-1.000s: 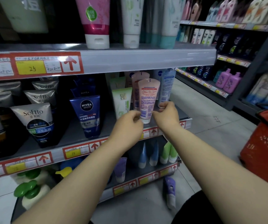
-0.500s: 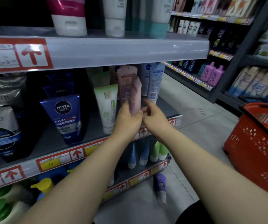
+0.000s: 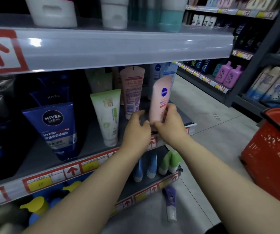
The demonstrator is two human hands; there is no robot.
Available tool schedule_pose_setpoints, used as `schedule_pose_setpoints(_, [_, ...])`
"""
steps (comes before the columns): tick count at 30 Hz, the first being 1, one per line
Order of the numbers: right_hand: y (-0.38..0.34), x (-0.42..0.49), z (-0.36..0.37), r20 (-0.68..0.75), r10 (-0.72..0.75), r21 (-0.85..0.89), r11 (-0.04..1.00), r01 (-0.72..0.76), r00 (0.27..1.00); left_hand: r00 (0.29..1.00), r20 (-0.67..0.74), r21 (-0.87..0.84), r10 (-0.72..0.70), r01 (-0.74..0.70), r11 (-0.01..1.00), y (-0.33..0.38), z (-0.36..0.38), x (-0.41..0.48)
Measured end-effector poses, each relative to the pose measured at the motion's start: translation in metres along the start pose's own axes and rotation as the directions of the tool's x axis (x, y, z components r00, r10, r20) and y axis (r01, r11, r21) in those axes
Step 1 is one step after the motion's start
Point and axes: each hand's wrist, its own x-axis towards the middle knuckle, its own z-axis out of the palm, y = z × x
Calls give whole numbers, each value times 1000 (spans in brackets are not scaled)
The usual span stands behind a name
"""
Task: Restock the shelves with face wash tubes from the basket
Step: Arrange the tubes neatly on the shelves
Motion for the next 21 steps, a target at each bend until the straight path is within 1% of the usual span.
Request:
schedule_pose_setpoints(3, [14,9,-15,-116,92,-17,995,-94,989,999,-34,2,11,-11,1000,-4,2,1])
schedule_pose_setpoints(7, [23,10,-15,-157,165,28,986,-162,974,993,-114,65,34,-27,998,0,2,0])
schedule_pose_setpoints(8, [21,8,-13,-220,187,53,982,-179,958,991,-132,69,31,-22,997,2,2,0])
schedule_pose_setpoints(10, [12,1,-12,-387,208,92,978,-187,898,986,-165,64,37,-27,998,3,3,-1])
schedule_pose_setpoints(11, [6,-4,-11,-426,199,118,979,-164,883,983,-179,59,46,-36,998,4,3,-1])
schedule_pose_setpoints(12, [-1,-8,-8,-417,167,140,983,-118,894,980,-190,56,53,-43,998,5,2,0])
schedule_pose_setpoints(13, [-6,-13,-3,-368,124,152,986,-72,922,978,-202,53,58,-49,997,5,2,1])
schedule_pose_setpoints(14, [-10,-16,4,-296,74,148,988,-30,952,976,-211,48,58,-49,998,5,2,2])
schedule_pose_setpoints(16, [-16,-19,19,-154,10,173,985,17,988,972,-232,15,45,-43,999,5,1,5])
schedule_pose_setpoints(18, [-17,-11,30,-48,17,220,975,-6,999,970,-241,-47,21,-33,998,5,1,8])
schedule_pose_setpoints(21, [-20,4,39,51,23,259,965,-35,998,970,-244,-85,8,-29,996,5,2,11])
